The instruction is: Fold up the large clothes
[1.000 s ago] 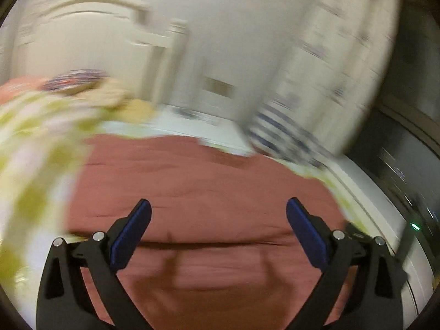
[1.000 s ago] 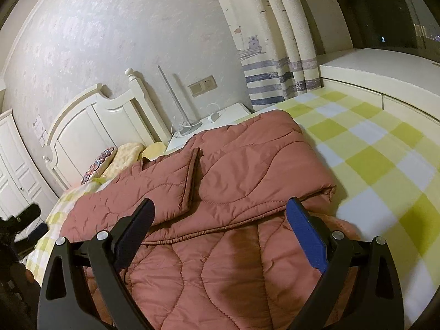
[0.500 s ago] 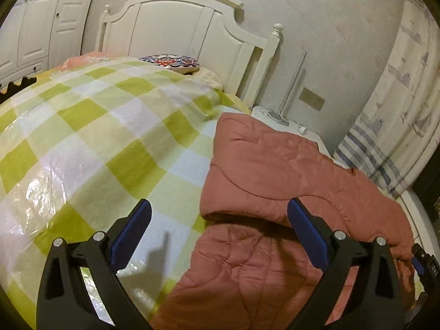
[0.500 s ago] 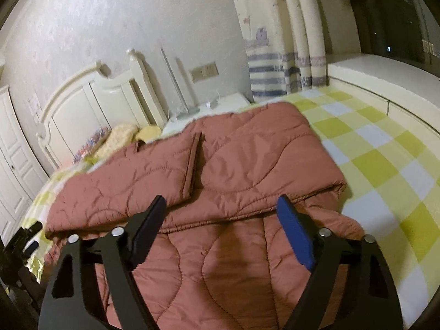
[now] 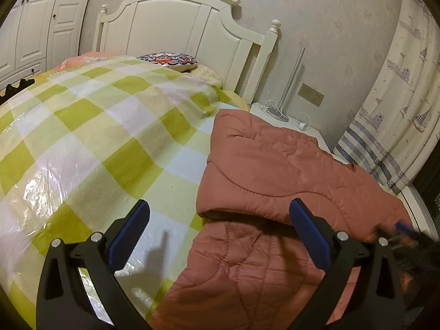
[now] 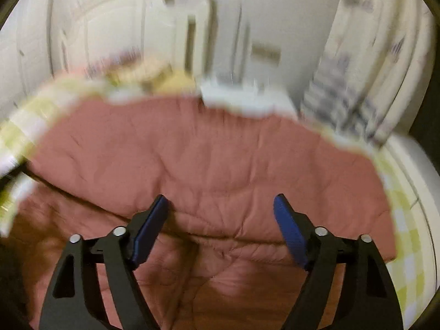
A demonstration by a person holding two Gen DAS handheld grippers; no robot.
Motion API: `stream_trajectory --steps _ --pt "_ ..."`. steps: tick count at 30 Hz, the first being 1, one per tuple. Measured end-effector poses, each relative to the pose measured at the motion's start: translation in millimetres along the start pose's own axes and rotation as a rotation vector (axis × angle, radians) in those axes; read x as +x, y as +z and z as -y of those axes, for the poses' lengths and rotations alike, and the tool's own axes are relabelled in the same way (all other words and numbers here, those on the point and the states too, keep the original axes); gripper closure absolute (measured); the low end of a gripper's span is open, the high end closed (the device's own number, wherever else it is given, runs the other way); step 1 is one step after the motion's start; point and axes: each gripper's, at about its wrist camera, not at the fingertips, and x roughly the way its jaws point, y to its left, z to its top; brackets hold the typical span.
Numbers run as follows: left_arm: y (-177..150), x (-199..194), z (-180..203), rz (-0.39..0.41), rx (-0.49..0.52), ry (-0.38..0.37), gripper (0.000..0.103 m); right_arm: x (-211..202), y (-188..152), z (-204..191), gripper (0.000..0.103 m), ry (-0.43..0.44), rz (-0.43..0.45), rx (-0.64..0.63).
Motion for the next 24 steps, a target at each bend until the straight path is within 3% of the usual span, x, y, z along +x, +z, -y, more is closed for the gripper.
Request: stream_trajectory --steps 1,4,9,13,16,20,24 --pt "0 0 0 0.000 0.000 0.000 0.002 15 -5 2 0.018 0.012 -0.052 0.009" --pt "0 1 0 -0.004 -0.004 -0.006 0.002 10 -6 13 0.017 0.053 -0.049 0.052" --pt "0 -1 0 0.006 -0.005 -0.007 0.002 -20 -5 48 0.017 0.005 0.085 0.130" --pt "1 -4 4 0.017 0.014 -0.016 0.002 15 -18 67 0.018 0.031 -0.044 0.146" --pt "13 -9 20 -0.009 0.089 -0.017 0.002 -1 -13 82 0.019 0.040 0.007 0.218" --pt "46 -5 55 -0.008 0.188 -0.013 0.002 -22 10 83 0.020 0.022 0.110 0.197" --pt "62 45 86 -0.103 0.262 0.003 0.002 -10 25 71 0.020 0.023 0.102 0.141"
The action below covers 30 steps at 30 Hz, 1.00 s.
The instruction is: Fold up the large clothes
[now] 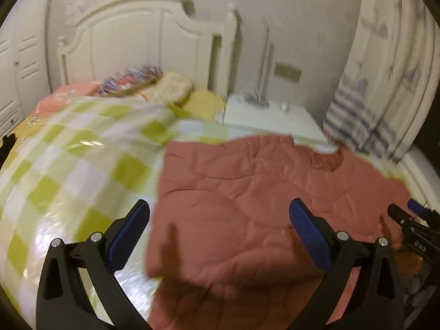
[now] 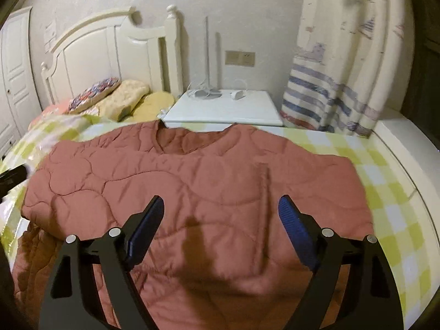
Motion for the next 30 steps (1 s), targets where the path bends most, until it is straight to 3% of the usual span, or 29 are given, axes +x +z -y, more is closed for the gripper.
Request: stream_trajectory --steps 4,5,8,14,16,17,20,23,27,30 --pt "-19 60 19 -0.122 0.085 0.038 0.002 52 -20 -11 0.018 -0.010 -0.150 -0.044" --pt "-24 67 23 -0.140 0.110 0.056 0.002 52 -18 -8 0.018 0.004 -0.151 -0.020" --pt "-17 57 25 -0.129 0.137 0.039 0.002 44 -13 0 0.018 0.022 -0.165 0.009" --pt "10 39 22 -0.042 0.133 0.011 0.002 24 13 36 0.018 -0.023 -0.054 0.050" --pt "15 53 17 -0.075 0.097 0.011 0.002 34 18 56 0.018 -0.042 -0.084 0.092" --pt "12 66 15 -0.116 0.083 0.009 0.002 49 17 71 0.017 -0.043 -0.140 0.122" --pt "-4 88 19 -0.145 0.114 0.027 0.002 73 10 90 0.015 -0.014 -0.244 0.147" --pt "-6 84 20 -0.120 0.125 0.032 0.002 65 25 87 0.015 -0.038 -0.244 0.078" --pt "-7 85 15 -0.126 0.108 0.018 0.002 58 55 98 0.013 -0.045 -0.164 0.113" --pt "-7 84 15 -0.125 0.103 0.016 0.002 91 50 112 0.012 -0.114 -0.250 0.142"
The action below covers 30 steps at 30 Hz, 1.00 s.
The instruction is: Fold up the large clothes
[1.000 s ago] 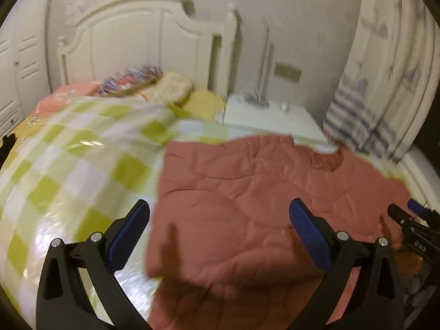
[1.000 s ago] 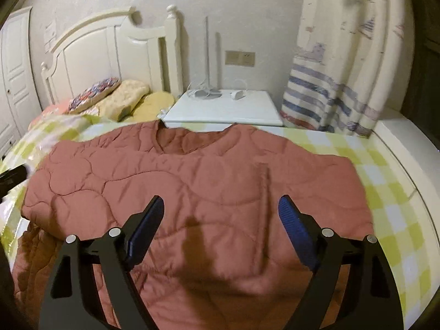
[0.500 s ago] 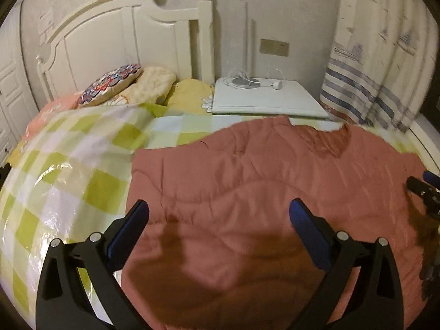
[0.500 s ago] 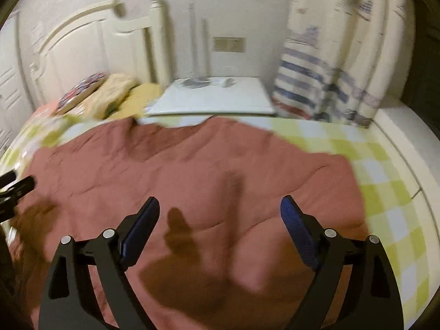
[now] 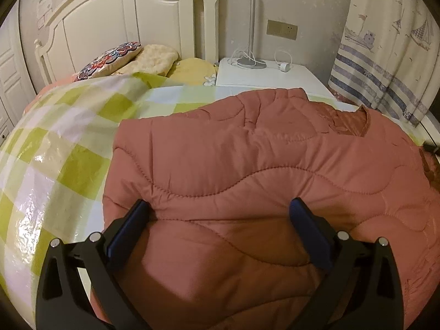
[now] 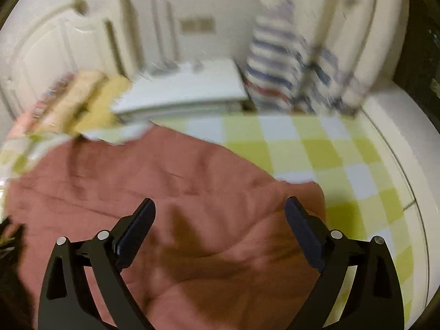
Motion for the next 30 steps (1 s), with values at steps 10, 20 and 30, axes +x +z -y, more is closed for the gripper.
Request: stream_trajectory --steps 10,20,30 --pt "1 0 -1 -0.001 -0.015 -0.016 0.002 -70 -41 -32 0.009 0.051 0.214 0.016" --pt "3 0 1 -0.014 -0.003 0.001 0.002 -27 -80 -78 0.008 0.126 0.030 -0.114" --pt "-78 -93 28 0.003 0.170 -0.058 0.002 -109 -153 -64 0.007 0.135 0.094 -0.204"
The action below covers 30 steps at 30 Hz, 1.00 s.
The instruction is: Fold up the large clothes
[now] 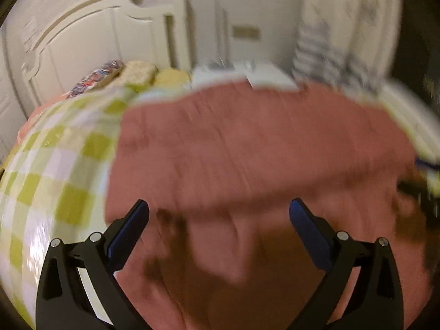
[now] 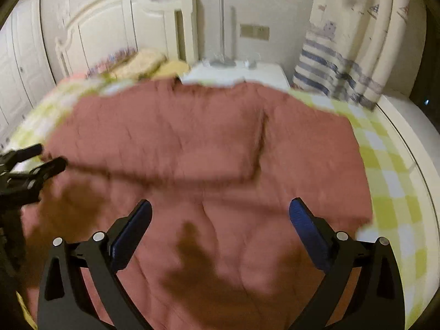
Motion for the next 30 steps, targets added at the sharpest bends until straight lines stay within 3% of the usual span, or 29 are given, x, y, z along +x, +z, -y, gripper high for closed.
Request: stream_trajectory --steps 2,3,8,12,15,22,27,30 --pt "-25 20 15 -0.090 0.058 0.022 0.002 19 -16 6 0.005 -0.035 -0.080 0.007" --pt "-26 16 14 -0.065 0.046 0.025 0.002 31 -25 8 0.004 -0.037 -0.118 0.011" --pt "-26 17 0 -0.093 -0.016 0.025 0.002 21 -26 6 0.005 -0.043 -0.093 0.053" --pt "-47 -8 4 -0.054 0.004 0.050 0.002 -9 -47 -13 0.005 0.034 -0.041 0.008" --pt "-65 -20 9 -0.040 0.034 0.050 0.002 -6 -76 -25 0.005 0.041 -0.091 -0.065" --pt "-64 -10 4 -0.083 -0.007 0.009 0.002 -12 -78 -19 0.005 0.036 -0.108 -0.054" --pt "-65 -10 3 -0.081 -0.010 0.009 0.002 -14 -88 -9 0.004 0.098 -0.077 -0.034" --pt "-66 -11 3 -0.080 -0.012 0.008 0.002 -17 -92 -17 0.004 0.074 -0.072 -0.048"
